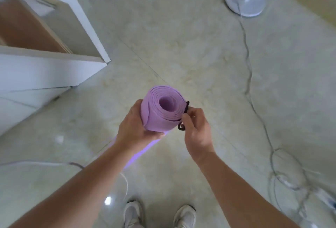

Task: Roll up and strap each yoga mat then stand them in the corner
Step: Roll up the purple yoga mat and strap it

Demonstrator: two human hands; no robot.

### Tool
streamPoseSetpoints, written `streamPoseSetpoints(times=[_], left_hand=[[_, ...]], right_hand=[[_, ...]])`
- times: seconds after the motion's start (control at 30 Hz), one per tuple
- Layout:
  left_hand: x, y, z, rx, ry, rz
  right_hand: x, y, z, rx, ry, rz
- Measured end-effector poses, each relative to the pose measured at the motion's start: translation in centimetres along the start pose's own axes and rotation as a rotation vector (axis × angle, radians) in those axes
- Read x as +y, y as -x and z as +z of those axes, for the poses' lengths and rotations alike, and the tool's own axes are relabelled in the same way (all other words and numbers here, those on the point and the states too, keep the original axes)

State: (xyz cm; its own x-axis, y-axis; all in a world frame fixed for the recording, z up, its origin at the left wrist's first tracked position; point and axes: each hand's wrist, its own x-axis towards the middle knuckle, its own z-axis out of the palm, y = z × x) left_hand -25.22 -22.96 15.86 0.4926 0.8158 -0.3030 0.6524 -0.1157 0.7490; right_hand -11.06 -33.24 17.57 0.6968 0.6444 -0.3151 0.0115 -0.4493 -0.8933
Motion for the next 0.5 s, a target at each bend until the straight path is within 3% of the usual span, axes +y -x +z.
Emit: streamPoseSetpoints(times=[0.13,0.3,0.4,0.5], left_hand=[[1.2,4.1,-3.6,0.034,0.126,-0.042],[0.2,8.3,-2.6,0.018,0.143,-0.062],[1.8,10.1,-2.9,0.045,0.557,-0.132],[3.3,10.8,-4.3,-0.053,0.908,-0.254]], right_hand=[[-6.1,4.2,0.9,-0.037,0.355,-0.2],[-4.6,8.3,1.8,-0.056,0.503,-0.325],[-4.0,9.6,1.8,-0.045,0.499,-0.364],[-4.0,10.5,1.0,-0.074,0.458,-0.323]])
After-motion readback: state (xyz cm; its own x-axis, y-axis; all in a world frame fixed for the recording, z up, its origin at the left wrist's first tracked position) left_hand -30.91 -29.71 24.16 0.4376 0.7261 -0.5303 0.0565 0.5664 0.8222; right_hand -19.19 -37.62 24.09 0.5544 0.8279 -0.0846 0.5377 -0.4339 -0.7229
